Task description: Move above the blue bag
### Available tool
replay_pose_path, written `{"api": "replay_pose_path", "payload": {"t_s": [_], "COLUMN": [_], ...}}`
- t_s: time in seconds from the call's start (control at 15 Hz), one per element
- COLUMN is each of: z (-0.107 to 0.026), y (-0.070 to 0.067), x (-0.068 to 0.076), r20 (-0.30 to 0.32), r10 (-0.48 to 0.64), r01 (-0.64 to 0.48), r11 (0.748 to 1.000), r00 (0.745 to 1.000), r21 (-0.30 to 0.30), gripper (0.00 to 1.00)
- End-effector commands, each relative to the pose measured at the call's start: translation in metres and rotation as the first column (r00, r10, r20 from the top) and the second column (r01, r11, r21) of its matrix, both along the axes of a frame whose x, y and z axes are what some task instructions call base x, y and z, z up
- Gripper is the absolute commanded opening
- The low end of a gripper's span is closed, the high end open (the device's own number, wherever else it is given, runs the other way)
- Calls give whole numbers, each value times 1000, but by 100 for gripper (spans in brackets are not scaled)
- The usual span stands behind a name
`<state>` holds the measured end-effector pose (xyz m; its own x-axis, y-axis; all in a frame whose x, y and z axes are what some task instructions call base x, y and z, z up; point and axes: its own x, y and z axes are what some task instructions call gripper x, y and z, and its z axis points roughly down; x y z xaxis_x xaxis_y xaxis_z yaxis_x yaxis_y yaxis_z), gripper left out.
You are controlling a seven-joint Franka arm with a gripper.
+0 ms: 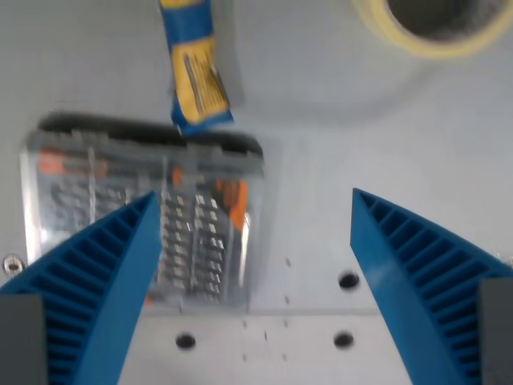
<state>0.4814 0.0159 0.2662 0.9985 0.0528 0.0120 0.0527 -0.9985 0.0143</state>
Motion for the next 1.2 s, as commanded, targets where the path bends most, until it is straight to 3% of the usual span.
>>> {"api": "replay_pose_path", "payload": {"t_s": [0.07, 0.67, 1.2], "z": [-9, -57, -98], "y": [9, 28, 39], "x": [19, 56, 77], "r20": [-34, -14, -5], "r10": [9, 26, 25], "r01": [-10, -27, -25], "r11": [999, 995, 994], "r00": [999, 1000, 1000], "r21": [-50, -92, -109], "gripper": [100, 100, 100]}}
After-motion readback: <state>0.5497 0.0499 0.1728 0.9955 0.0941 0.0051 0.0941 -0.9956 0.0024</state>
